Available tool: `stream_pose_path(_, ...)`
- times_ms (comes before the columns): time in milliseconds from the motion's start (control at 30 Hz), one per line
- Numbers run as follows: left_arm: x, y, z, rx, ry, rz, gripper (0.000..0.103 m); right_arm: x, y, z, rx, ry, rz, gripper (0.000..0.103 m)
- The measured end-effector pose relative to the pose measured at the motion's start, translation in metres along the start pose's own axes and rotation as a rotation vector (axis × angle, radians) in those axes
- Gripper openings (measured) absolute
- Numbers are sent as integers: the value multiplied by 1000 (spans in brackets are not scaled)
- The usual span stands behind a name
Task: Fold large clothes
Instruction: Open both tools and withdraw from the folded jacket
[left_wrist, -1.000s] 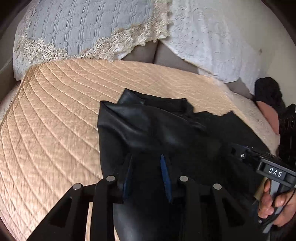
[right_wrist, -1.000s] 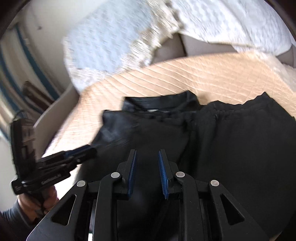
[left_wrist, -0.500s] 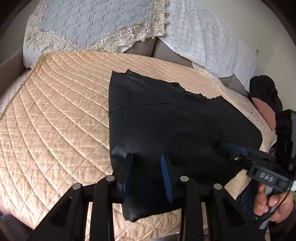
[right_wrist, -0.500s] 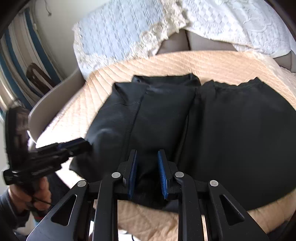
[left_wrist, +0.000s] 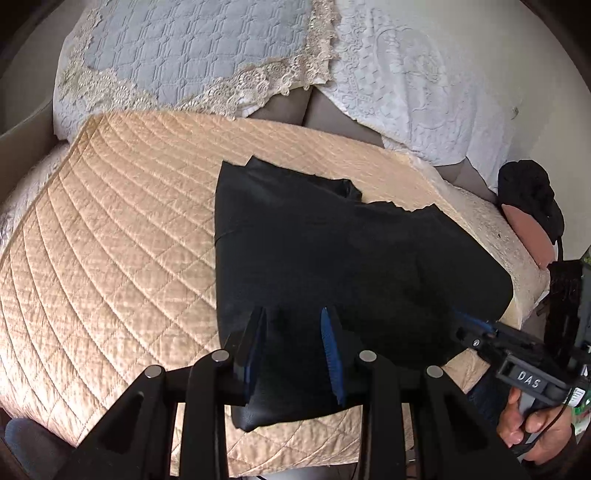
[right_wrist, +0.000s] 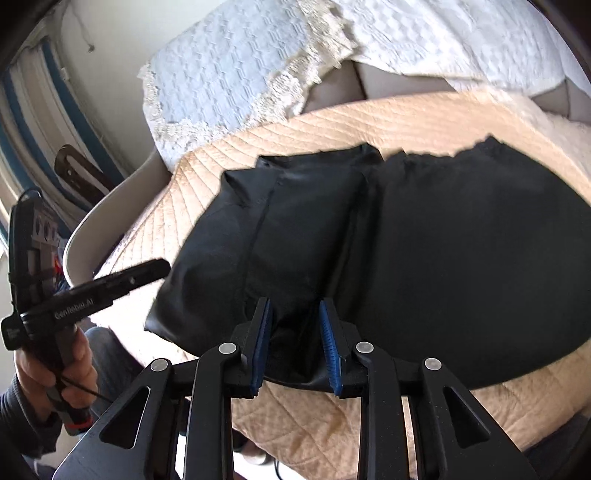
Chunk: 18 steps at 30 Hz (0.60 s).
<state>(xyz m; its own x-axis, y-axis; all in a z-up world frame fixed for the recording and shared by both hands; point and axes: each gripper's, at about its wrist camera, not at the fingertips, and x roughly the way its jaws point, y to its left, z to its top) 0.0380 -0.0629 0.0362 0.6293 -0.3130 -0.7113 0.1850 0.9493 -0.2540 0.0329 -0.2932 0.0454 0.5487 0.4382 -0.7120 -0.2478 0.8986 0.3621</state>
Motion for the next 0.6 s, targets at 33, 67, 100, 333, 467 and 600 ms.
stream_pose_path(33,5,-2,0,7,8,6,32,5,-1,-1,-12,20,-9,32)
stream_pose_path(67,12,-3,-1,9,27,13,32,9,-1,-1,-22,29,-22,33)
stream_pose_path(100,21,-3,-4,10,47,16,32,10,-2,-1,-17,28,-23,33)
stream_pose_path(333,17,-11,0,14,47,73,32,-10,-4,7,7,-23,-11,33)
stream_pose_path(467,13,-22,6,48,32,98,32,-16,-10,8,12,-35,-32,33)
stream_pose_path(600,12,-37,10,81,21,86,33,-24,-17,8,27,-45,-48,35)
